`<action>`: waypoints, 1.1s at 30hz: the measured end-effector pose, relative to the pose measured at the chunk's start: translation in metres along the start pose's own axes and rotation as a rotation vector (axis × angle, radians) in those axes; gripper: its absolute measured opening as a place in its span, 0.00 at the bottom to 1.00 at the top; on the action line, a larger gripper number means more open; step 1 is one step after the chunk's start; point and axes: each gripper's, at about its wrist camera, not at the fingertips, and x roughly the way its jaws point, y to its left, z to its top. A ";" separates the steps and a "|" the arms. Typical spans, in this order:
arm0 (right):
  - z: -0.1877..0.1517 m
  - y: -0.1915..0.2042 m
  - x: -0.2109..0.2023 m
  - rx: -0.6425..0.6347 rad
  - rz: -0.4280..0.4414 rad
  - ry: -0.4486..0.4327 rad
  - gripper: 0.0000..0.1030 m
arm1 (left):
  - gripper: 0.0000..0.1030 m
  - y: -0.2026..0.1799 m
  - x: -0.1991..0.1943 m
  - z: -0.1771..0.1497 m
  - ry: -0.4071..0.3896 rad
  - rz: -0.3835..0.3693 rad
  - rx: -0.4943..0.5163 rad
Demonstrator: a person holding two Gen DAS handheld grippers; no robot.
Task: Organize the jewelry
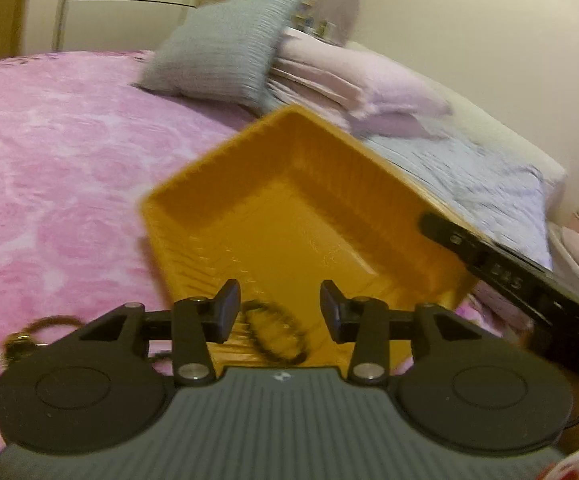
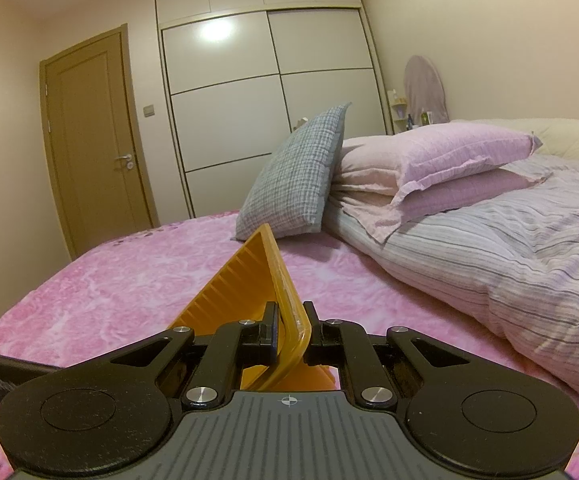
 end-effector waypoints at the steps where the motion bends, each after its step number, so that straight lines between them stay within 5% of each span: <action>1: 0.000 0.000 0.000 0.001 0.000 0.000 0.11 | 0.38 0.008 -0.006 -0.001 -0.011 0.029 -0.010; 12: 0.000 0.004 -0.001 0.008 -0.008 0.003 0.10 | 0.38 0.070 -0.050 -0.040 -0.032 0.358 0.015; 25: -0.001 0.004 0.001 -0.001 -0.012 0.006 0.10 | 0.27 0.057 -0.035 -0.070 0.017 0.360 0.148; 33: -0.001 0.003 0.001 -0.001 -0.014 0.007 0.10 | 0.17 0.066 -0.014 -0.059 0.037 0.339 0.107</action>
